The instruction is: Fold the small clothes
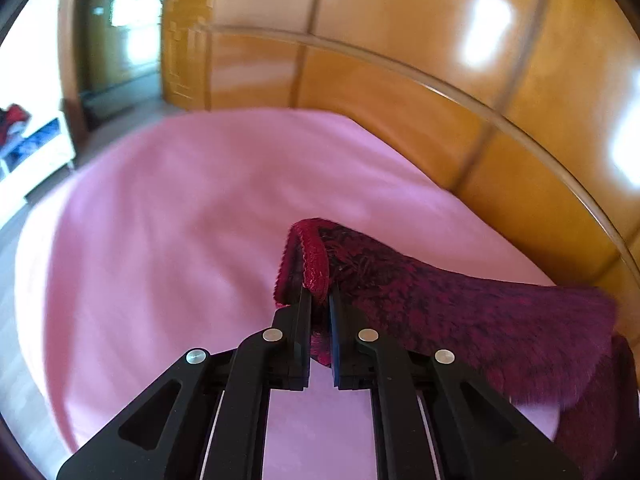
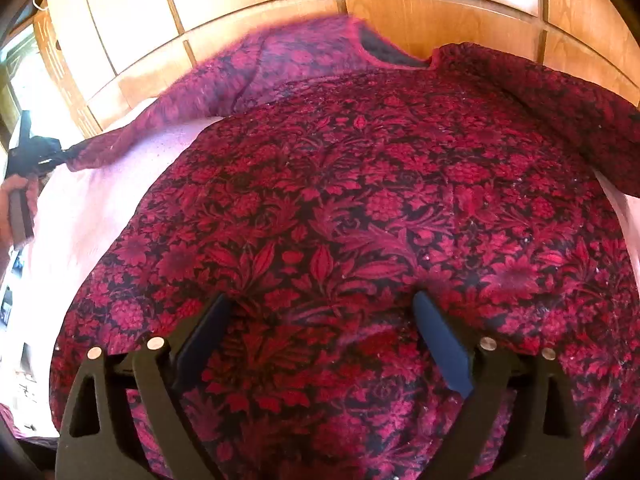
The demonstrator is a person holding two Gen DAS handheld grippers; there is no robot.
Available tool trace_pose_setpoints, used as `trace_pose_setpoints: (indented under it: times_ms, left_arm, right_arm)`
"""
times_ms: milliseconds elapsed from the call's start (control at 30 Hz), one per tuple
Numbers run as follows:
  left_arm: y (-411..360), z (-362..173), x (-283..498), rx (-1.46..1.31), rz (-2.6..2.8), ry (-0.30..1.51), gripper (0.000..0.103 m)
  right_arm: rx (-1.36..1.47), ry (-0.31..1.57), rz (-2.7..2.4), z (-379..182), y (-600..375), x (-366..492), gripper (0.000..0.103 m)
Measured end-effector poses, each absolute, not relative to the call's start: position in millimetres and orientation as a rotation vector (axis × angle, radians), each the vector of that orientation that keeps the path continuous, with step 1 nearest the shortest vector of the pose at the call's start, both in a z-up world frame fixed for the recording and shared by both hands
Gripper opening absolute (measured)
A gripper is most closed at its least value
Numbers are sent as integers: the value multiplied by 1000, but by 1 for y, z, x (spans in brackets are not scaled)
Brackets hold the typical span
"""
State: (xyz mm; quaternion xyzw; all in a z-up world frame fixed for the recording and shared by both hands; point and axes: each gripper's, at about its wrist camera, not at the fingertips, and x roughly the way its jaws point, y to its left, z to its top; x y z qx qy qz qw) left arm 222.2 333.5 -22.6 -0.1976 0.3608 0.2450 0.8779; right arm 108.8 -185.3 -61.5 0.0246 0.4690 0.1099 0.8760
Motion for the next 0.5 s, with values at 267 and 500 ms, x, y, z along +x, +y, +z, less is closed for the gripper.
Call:
trace_pose_setpoints:
  times_ms: [267,500]
  left_arm:
    - [340,-36,260,-254,664,823,6]
    - [340,-65,237,-281,756,906,14]
  right_arm:
    - [41,982,228,-62,-186,109,95]
    - [44,979,228,-62,-185,109,96]
